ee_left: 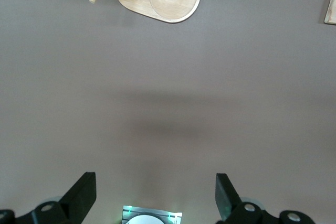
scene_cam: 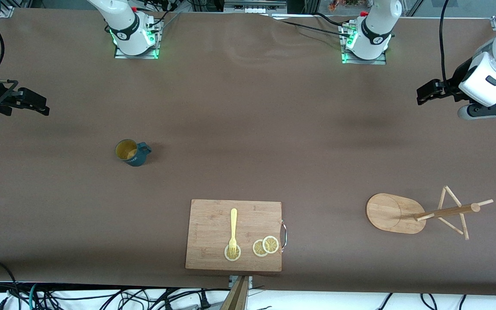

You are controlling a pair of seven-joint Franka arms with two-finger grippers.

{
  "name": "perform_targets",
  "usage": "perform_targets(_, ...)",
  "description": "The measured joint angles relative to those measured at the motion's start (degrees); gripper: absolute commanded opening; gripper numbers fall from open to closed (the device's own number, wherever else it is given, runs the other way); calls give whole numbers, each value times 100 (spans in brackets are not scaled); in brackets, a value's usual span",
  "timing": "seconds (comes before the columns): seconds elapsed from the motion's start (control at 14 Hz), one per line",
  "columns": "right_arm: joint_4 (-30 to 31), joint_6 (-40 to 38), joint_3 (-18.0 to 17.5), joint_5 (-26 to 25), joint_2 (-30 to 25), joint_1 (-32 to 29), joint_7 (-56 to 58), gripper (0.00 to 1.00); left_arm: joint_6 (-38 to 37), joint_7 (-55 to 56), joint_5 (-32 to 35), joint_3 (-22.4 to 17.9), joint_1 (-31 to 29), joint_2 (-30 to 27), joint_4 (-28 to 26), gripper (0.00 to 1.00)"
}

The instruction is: Pass cup and hang on rack

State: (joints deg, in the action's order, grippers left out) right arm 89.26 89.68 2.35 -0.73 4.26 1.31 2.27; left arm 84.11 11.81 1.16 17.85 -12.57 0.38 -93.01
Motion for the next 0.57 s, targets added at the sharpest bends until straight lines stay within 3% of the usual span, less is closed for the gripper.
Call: perform_targets(0.57,0,0,0,0,0,0,0,100,0,0,19,35,12,10,3,100)
